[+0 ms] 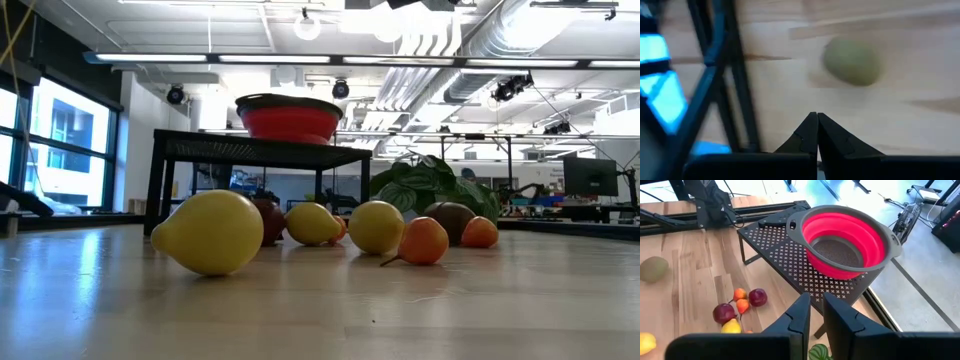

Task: Pick & Place Fruit
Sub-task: Put the left green kiwi into the red basket on the shelf

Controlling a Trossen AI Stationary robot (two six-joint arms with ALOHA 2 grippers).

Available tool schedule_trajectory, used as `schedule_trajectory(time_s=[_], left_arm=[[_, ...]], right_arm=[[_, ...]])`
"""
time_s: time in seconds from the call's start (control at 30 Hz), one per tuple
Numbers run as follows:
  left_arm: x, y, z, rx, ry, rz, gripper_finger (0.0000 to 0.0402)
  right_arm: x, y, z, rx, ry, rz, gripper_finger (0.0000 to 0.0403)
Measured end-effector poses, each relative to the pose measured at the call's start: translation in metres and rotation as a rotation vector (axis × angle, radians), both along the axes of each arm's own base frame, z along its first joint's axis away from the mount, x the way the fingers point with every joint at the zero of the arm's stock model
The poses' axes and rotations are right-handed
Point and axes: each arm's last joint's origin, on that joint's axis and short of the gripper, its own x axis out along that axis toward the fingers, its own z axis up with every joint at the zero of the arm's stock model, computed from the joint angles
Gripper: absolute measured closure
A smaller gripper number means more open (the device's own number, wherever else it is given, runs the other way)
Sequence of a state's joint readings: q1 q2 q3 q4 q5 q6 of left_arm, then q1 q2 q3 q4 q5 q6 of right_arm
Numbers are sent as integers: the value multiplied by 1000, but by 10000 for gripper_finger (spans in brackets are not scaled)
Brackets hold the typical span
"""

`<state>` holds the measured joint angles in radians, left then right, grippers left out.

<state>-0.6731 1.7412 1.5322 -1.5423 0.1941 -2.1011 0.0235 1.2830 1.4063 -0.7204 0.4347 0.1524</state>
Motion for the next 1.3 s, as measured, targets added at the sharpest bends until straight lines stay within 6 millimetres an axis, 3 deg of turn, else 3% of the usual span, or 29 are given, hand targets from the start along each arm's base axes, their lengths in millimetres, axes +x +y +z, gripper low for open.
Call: schedule_trajectory(time_s=[0.23,0.4,0.57,0.8,1.0,1.3], left_arm=[[-17,-12,-39,91,-54,-163,401],[-25,-25,-69,22,-117,-195,401],[-35,-25,-95,24,-120,-166,401],[-40,-16,-110,102,-141,-204,401],[-34,-22,-125,7,-287,-234,401],[-34,-18,-126,101,-331,-156,401]], right_arm=[[0,0,0,0,1,0,359],[0,0,0,0,-1,0,359],[1,0,1,3,-20,-1,359],[1,0,2,28,-36,-17,359],[1,0,2,30,-37,-18,359],[2,0,3,30,-50,-18,359]])
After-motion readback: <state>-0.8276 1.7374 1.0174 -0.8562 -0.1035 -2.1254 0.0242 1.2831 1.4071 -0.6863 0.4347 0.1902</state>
